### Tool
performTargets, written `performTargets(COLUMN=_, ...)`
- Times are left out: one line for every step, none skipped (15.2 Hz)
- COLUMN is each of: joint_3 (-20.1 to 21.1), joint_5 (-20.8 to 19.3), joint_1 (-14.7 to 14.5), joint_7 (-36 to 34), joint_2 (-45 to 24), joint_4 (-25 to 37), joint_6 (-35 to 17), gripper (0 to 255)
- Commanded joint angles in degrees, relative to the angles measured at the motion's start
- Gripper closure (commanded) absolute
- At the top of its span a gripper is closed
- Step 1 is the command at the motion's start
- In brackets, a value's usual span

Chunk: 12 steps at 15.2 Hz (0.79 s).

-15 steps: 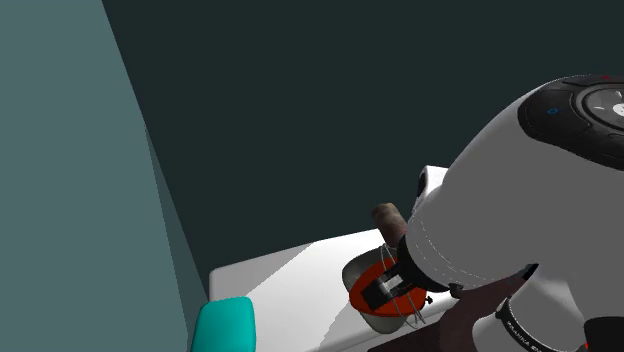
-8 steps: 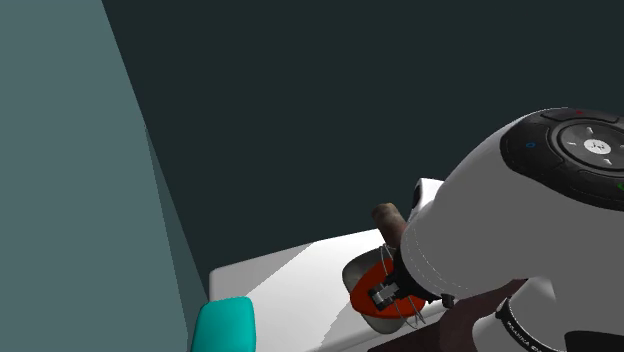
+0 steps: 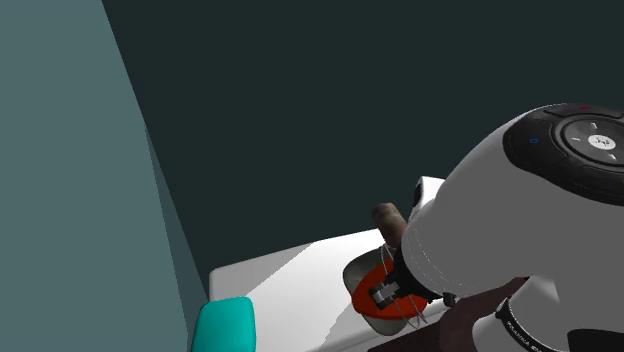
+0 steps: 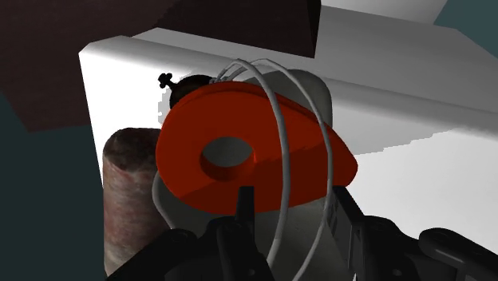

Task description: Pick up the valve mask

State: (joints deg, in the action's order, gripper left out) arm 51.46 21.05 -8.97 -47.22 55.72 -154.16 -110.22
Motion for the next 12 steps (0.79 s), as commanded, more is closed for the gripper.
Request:
performTargets(joint_3=-0.76, joint_5=-0.53, joint_1=0.1, joint_7=0.24, joint_2=0.28, joint_4=0.83, joint_6=1.14, gripper=255)
performTargets(joint_3=-1.29, joint_5=-0.89, joint_1=0.14, joint_7=0.41, joint_2=0.5, joint_4=1.37, joint_6=1.9, gripper=255)
performTargets(joint_3=-1.81, joint_5=-1.24, joint_1=0.19, joint_7=0.58, joint_2=0.69, joint_4=1.92, joint_6=2.64, gripper=255)
performTargets(joint_3=-2.31, joint_5=-1.58, joint_1=0.25, joint_7=0.75, joint_2=0.87, joint_4=2.49, joint_6=3.38, gripper=255)
performTargets(joint_3=-2.81, joint_5=-1.93, joint_1=0.31, joint_7=0.91, joint_2=1.02, joint_4=3.07, joint_6=4.11, gripper=255)
performTargets(joint_3=-3.29, joint_5=-2.27, joint_1=0.39, joint_7=1.07, joint_2=1.16, joint_4=3.65, joint_6=4.84, gripper=255)
performTargets(joint_3=-3.76, joint_5=-2.61, joint_1=0.47, joint_7=1.23, joint_2=1.28, joint_4=4.25, joint_6=5.55, gripper=255)
performTargets(joint_3=-4.22, joint_5=-2.94, joint_1=0.56, joint_7=1.39, joint_2=1.39, joint_4=4.86, joint_6=6.26, gripper=255)
performTargets(joint_3=-4.67, joint_5=-3.28, joint_1=0.66, joint_7=1.55, joint_2=1.48, joint_4=5.48, joint_6=6.96, gripper=255)
performTargets(joint_3=-5.11, joint_5=-3.6, joint_1=0.76, joint_7=1.7, joint_2=1.55, joint_4=6.1, joint_6=7.65, gripper=255)
performTargets(joint_3=-5.54, joint_5=-3.93, joint_1=0.87, joint_7=1.86, joint_2=1.61, joint_4=6.74, joint_6=8.34, gripper=255)
performTargets(joint_3=-5.96, joint_5=-4.25, joint_1=0.98, joint_7=2.01, joint_2=1.65, joint_4=7.39, joint_6=9.02, gripper=255)
